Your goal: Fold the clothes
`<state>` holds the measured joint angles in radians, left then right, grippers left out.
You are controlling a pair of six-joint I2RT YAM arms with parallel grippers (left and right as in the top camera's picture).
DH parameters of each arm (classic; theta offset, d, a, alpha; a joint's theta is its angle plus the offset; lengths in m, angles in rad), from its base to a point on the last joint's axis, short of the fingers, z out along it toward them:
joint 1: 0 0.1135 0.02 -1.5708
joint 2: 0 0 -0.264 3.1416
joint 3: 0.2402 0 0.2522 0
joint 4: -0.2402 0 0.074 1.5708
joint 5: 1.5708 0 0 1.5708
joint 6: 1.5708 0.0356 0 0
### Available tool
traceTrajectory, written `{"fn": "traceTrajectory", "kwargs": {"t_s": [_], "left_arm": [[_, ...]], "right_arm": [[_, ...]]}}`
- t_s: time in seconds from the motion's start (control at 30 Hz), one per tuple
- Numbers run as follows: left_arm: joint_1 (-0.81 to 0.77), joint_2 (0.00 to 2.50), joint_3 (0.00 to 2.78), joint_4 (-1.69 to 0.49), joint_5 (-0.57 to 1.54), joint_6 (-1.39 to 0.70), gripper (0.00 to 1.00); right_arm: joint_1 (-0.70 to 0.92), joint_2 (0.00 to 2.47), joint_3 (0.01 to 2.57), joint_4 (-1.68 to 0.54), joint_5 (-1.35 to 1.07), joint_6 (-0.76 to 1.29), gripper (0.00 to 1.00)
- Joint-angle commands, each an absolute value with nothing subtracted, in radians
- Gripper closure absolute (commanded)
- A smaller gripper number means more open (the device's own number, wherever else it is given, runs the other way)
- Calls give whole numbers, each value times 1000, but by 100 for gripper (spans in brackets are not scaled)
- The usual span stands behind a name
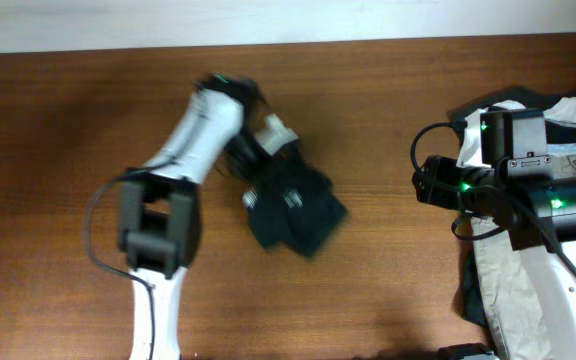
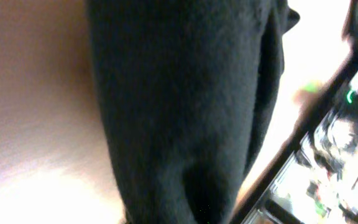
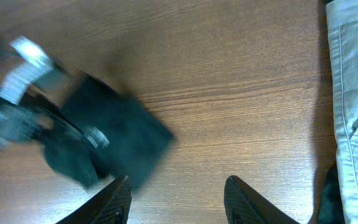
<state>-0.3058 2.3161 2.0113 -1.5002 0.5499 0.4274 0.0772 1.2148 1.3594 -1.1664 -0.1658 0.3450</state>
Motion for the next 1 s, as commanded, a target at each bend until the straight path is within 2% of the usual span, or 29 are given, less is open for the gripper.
{"fn": "traceTrajectory", "kwargs": {"t_s": [0.0,0.03,0.13,0.2,0.23,0.27,0.3,0.37,0.4,0.47,0.5,0.57,0.63,0.67,0.7,0.77,0.83,0.87,0.9,0.97], "left_arm": [[-1,2300,2242,-1472,514,447,100],[157,2307,2242,-1406,480,446,100],[357,2383,2238,-1368,452,443,98],[488,2457,2238,-1347,347,356,91],[532,2474,2238,-1333,344,320,76],[597,2488,2238,-1309,344,271,68],[669,2490,2239,-1293,348,216,46],[761,2490,2248,-1308,413,159,32],[835,2490,2260,-1342,590,150,1],[883,2489,2305,-1424,729,179,1],[885,2480,2367,-1509,783,258,1],[815,2425,2530,-1664,793,364,1],[668,2281,2617,-1688,704,392,1],[537,2146,2617,-1688,563,392,1],[397,2014,2617,-1688,460,391,1],[224,1861,2617,-1688,346,390,1],[100,1745,2617,-1688,316,381,1],[48,1675,2617,-1688,313,307,1],[36,1628,2609,-1688,313,238,1],[33,1524,2566,-1687,313,229,1]], "right_arm": [[71,1220,1377,-1171,-172,357,47],[71,1220,1377,-1170,-172,357,47],[71,1220,1377,-1164,-172,357,47],[71,1220,1377,-1169,-172,357,47],[71,1220,1377,-1171,-172,357,47],[71,1220,1377,-1173,-172,357,47],[71,1220,1377,-1176,-172,357,47],[71,1220,1377,-1177,-172,356,47],[71,1220,1377,-1175,-172,356,47],[71,1220,1377,-1174,-172,356,47],[72,1220,1377,-1162,-173,348,47],[72,1220,1377,-1078,-272,289,46],[80,1220,1377,-1005,-361,288,46],[118,1220,1377,-982,-390,293,44],[185,1220,1377,-968,-378,262,42],[255,1220,1379,-965,-303,263,41],[291,1220,1381,-901,-277,262,39],[295,1220,1395,-876,-279,252,37],[295,1219,1411,-877,-292,206,25],[295,1219,1428,-874,-321,196,6]]}}
